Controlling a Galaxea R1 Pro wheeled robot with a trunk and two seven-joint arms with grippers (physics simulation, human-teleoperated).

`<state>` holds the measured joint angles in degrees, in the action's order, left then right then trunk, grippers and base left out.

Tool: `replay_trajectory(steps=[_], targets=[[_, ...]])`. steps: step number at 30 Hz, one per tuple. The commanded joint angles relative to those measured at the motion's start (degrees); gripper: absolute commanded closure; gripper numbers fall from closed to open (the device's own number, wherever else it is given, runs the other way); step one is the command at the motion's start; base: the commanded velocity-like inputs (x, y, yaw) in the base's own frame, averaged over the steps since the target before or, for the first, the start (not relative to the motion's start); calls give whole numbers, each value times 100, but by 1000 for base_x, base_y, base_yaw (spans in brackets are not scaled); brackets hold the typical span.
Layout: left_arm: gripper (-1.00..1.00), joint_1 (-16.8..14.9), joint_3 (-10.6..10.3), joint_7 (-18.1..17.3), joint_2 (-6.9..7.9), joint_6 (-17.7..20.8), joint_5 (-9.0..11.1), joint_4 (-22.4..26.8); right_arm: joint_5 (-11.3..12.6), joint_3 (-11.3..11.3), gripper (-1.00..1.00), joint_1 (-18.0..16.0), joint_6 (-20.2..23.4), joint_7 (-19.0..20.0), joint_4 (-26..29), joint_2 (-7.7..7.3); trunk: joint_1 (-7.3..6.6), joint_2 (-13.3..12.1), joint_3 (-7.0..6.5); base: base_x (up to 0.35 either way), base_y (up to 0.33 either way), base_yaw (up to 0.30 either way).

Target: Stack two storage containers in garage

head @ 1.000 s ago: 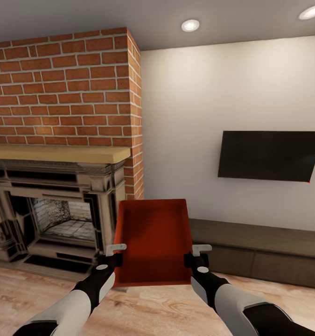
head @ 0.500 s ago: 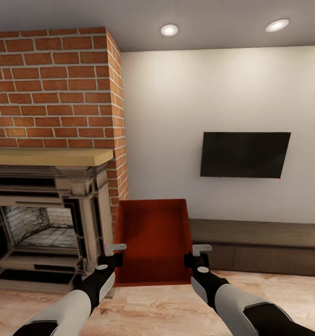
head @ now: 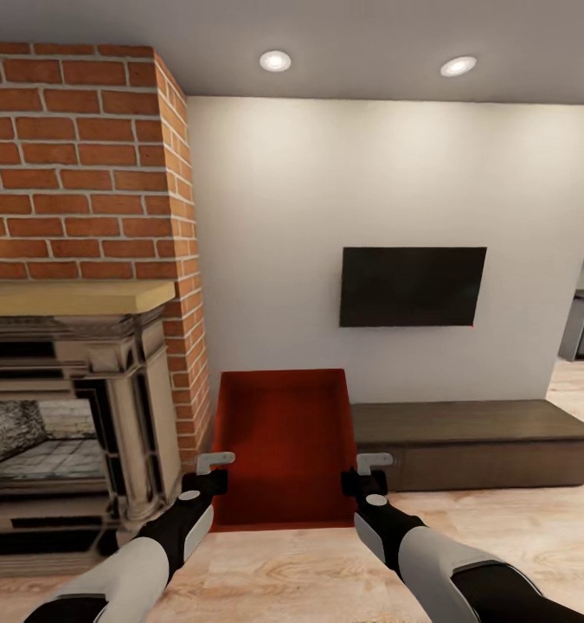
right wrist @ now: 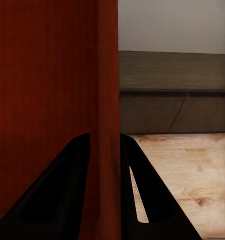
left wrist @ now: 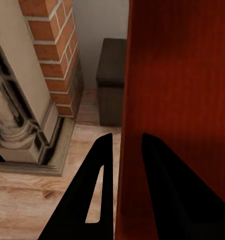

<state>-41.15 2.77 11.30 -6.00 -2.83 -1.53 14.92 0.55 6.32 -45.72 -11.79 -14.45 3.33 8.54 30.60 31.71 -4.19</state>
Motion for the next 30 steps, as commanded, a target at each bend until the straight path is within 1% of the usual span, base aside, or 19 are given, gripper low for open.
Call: replay_trajectory(steps=[1, 30], targets=[[100, 2, 92, 74, 29, -21, -5, -24, -18, -99, 100, -7, -140, -84, 10, -1, 2, 3, -1, 0, 0, -275], [100, 2, 92, 74, 29, -20, -5, -24, -5, -102, 100, -7, -131, -84, 10, -2, 2, 3, -71, 0, 0, -279]])
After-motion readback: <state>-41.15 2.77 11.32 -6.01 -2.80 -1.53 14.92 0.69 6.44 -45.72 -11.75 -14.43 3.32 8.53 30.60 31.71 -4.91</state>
